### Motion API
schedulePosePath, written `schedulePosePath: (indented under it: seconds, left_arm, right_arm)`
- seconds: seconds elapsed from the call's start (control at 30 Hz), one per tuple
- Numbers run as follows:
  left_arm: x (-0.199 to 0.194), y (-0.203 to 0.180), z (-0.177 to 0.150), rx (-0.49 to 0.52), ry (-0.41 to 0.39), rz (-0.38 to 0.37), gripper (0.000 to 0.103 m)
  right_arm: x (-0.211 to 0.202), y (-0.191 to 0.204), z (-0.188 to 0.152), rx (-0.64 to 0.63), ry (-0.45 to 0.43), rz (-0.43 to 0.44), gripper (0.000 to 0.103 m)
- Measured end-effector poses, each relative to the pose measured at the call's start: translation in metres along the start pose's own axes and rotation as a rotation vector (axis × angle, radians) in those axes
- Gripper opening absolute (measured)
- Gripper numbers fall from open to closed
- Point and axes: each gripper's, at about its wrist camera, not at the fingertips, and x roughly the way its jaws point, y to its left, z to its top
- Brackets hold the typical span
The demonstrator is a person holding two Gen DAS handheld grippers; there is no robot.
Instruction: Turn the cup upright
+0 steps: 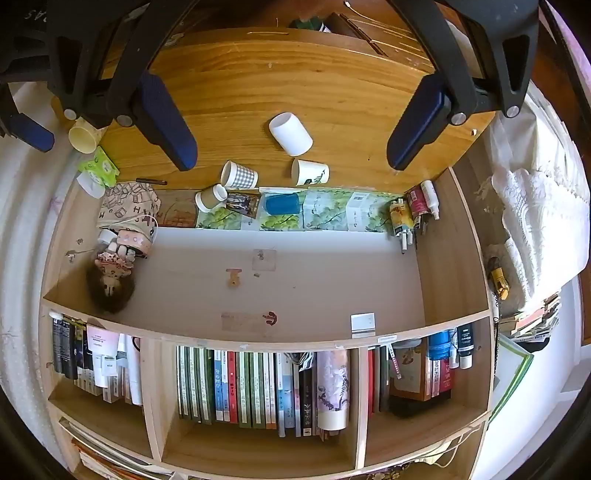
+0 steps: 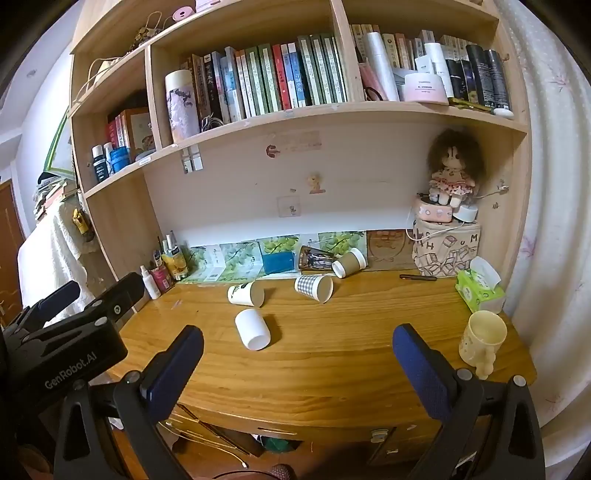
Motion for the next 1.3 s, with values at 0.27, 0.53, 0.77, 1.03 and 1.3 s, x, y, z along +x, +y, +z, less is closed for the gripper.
schedulePosePath:
  seconds: [0.27,0.53,0.77,1.03,1.3]
  left_arm:
    - [0.002,0.008,-0.004,-0.001,0.006,-0.010,0.103]
    - [0.001,0.010,-0.005,-0.006,0.015,-0.008,0.103]
    - [0.006,-0.003,-0.004,0.006,0.035,0.004,0.102]
    - [0.013,-0.001,-0.002,-0.001,0.056,0.022,0.102]
    - [0.028,0.004,0.000,-0.001,0.072,0.020,0.102]
  right_arm:
    - [0.001,0.001,0.001,-0.001,-0.005,-0.002,0.103]
    - [-0.002,-0.008,0.003,-0.001,0.000,-0.007,0.103]
    - [0.003,-0.008,0.002,0.005,0.012,0.002,0.103]
    - [0.012,-0.006,0.003,0.004,0.034,0.022,0.103]
    - [0.028,-0.004,0.007,0.007,0.055,0.020,0.103]
